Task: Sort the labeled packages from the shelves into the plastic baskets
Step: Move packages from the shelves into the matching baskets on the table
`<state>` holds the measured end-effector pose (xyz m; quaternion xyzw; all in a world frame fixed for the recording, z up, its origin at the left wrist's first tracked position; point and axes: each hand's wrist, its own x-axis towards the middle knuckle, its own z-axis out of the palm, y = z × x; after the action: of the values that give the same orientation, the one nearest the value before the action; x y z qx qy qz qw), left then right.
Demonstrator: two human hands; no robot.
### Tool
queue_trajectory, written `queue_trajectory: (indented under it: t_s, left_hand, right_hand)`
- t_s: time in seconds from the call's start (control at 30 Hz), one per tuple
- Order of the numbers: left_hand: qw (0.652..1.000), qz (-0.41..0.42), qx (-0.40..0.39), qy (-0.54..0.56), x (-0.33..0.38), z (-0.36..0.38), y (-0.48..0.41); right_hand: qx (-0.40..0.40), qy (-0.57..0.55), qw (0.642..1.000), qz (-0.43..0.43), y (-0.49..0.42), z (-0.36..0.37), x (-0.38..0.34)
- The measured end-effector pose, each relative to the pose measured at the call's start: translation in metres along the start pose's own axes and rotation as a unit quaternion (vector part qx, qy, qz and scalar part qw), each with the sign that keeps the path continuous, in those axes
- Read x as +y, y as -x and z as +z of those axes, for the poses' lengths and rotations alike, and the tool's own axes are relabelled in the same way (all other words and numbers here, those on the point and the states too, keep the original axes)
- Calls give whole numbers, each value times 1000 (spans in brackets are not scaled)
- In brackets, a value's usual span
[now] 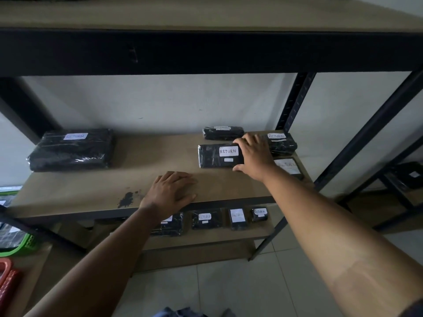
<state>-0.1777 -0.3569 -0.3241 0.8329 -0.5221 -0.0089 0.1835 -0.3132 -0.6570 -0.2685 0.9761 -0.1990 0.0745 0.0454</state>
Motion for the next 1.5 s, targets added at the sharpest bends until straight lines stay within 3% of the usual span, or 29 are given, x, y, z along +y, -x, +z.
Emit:
queue_trajectory:
  t_s: [0.13,0.33,0.47,0.6,0.73,1.0,1.5]
  left_hand:
    - [1000,-21,-2,6,5,0,1]
    - [997,-42,67,-1,1,4,33]
    - [982,-122,146,-1,-7,3,79]
    - [968,-188,166,-12,-19,-4,128]
    - [956,-241,165,8,-38,-10,178]
    - [945,-311,101,16,-103,-49,299]
    - [879,-450,140,78,-228,-130,593]
  right_hand:
    - [30,-15,999,-3,8,0,-2]
    - [95,-151,984,-19,24,-4,-26]
    - [123,-215,968,-52,34,-2,-66]
    - [114,-249,954,-122,42,2,-117]
    - [96,-251,944,-191,49,-5,-175]
    - [76,-276,926,-247,69,-20,-319]
    - [48,-326,923,-197,147,13,-628]
